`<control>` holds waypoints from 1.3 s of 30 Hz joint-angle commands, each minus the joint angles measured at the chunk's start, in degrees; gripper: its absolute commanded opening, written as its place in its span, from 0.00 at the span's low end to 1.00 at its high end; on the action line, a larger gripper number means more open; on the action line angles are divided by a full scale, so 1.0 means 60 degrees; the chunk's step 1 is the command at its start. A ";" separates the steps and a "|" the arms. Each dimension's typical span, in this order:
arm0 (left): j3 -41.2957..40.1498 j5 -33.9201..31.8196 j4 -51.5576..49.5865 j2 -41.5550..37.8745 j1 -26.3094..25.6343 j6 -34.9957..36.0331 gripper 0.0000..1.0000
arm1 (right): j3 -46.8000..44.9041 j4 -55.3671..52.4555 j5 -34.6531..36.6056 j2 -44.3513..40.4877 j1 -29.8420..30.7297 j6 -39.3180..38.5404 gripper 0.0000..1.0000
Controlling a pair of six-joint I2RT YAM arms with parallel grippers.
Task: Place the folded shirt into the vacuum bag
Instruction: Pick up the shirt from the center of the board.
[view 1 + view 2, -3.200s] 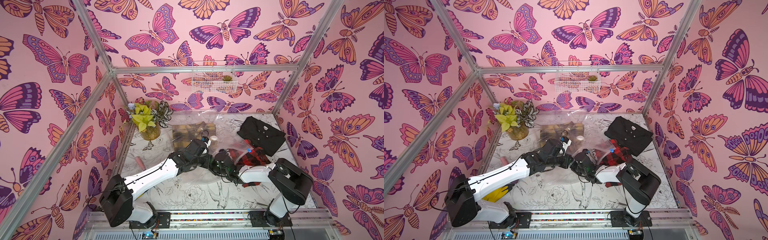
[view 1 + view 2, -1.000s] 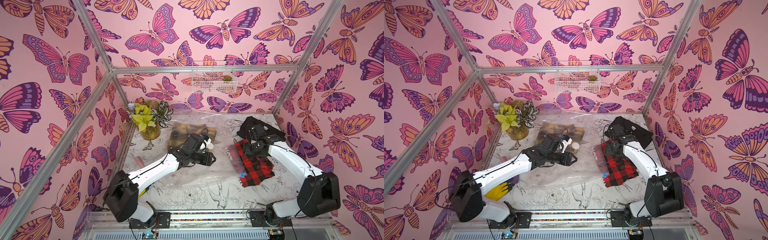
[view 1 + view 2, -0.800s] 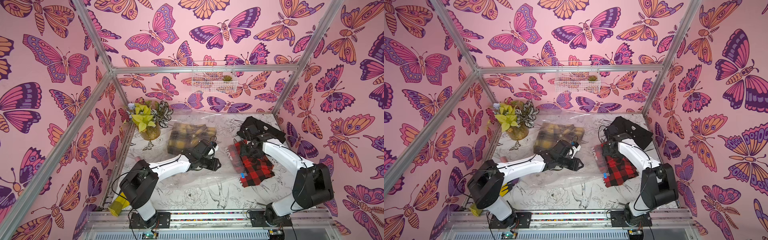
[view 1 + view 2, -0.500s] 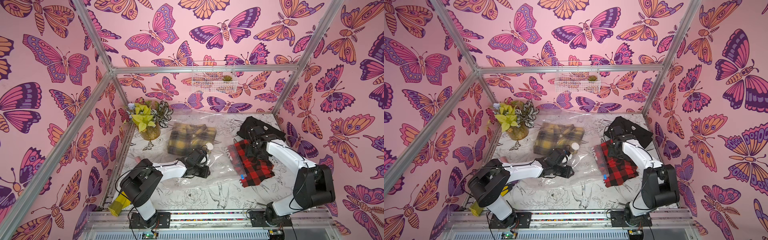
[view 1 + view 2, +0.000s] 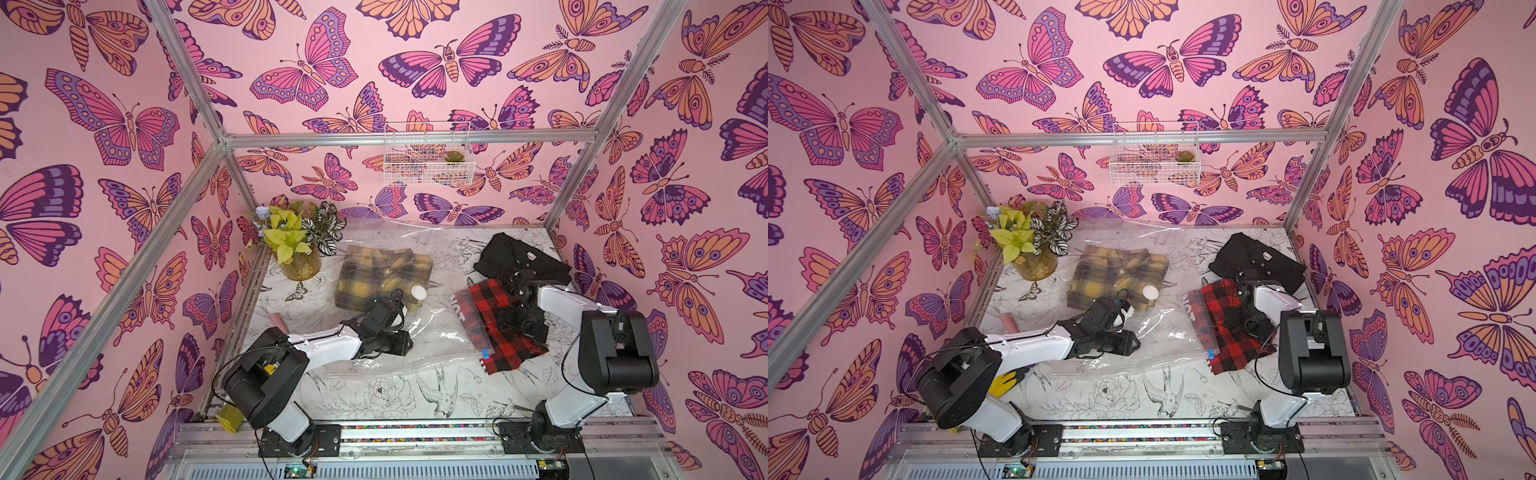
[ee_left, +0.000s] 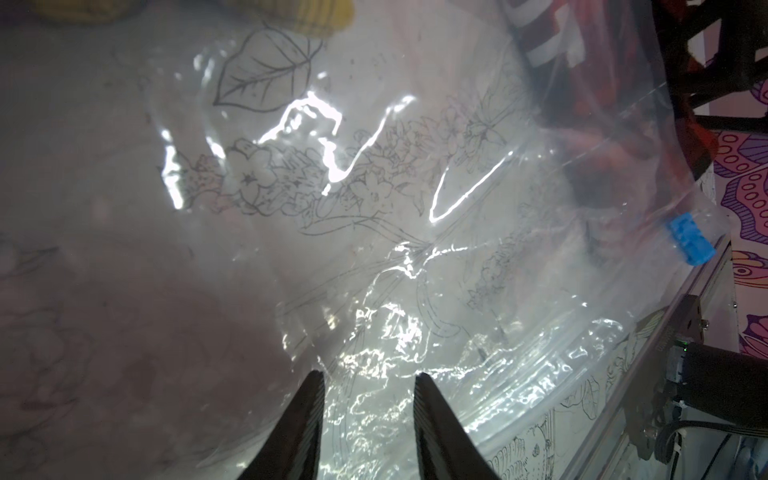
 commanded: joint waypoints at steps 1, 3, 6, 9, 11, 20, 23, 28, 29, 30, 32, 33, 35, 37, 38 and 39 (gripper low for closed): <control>0.0162 0.0134 -0.0015 -0.0369 -0.0035 -0.0067 0.39 | -0.0663 0.0891 -0.1724 0.0665 -0.0059 0.0271 0.92; 0.0153 0.0146 -0.0015 -0.0506 -0.0047 -0.0106 0.39 | -0.0780 0.1116 -0.2062 0.0601 -0.0205 0.0151 0.70; 0.0174 0.0141 -0.0109 -0.0743 -0.0050 -0.0129 0.39 | -0.0790 0.0941 -0.2176 0.0507 -0.0253 -0.0049 0.22; 0.0333 0.0018 -0.0381 -0.1046 -0.0050 0.0026 0.39 | -0.0870 0.0663 -0.1943 -0.0192 -0.0161 -0.0192 0.04; 0.0434 -0.0027 -0.0470 -0.1231 -0.0050 0.0114 0.39 | -0.0723 0.0140 -0.1335 -0.0963 0.0171 -0.0298 0.00; 0.1096 0.0038 -0.0735 -0.1411 -0.0063 0.0308 0.38 | 0.1408 -0.3064 0.1932 -0.3626 0.1768 -0.0923 0.00; 0.1441 -0.0049 -0.0876 -0.1612 -0.0064 0.0409 0.37 | 0.2352 -0.3826 0.2521 -0.3777 0.2107 -0.1284 0.00; 0.1627 -0.0517 -0.1134 -0.1705 -0.0050 0.0667 0.36 | 0.4170 -0.4804 0.3650 -0.3487 0.3106 -0.1955 0.00; 0.1591 -0.0574 -0.1166 -0.1688 -0.0039 0.0675 0.36 | 0.4637 -0.5007 0.3861 -0.3318 0.3349 -0.2064 0.00; 0.1560 -0.0624 -0.1184 -0.1681 -0.0035 0.0664 0.36 | 0.5117 -0.5200 0.4065 -0.3142 0.3622 -0.2152 0.00; 0.1469 -0.0721 -0.1221 -0.1734 0.0005 0.0618 0.36 | 0.5909 -0.5480 0.4241 -0.2784 0.4090 -0.2389 0.00; 0.1430 -0.0806 -0.1277 -0.1795 0.0043 0.0603 0.36 | 0.6330 -0.5600 0.4309 -0.2587 0.4351 -0.2494 0.00; 0.1405 -0.1015 -0.1453 -0.1991 0.0150 0.0576 0.36 | 0.7021 -0.5744 0.4139 -0.2251 0.4737 -0.2719 0.00; 0.1369 -0.1225 -0.1679 -0.2274 0.0373 0.0509 0.36 | 0.7502 -0.5631 0.3660 -0.2017 0.5009 -0.2922 0.00; 0.1362 -0.1345 -0.1833 -0.2447 0.0505 0.0488 0.35 | 0.7682 -0.5497 0.3315 -0.1910 0.5170 -0.3082 0.00; 0.1376 -0.1479 -0.1971 -0.2612 0.0622 0.0474 0.35 | 0.7813 -0.5342 0.2961 -0.1816 0.5293 -0.3200 0.00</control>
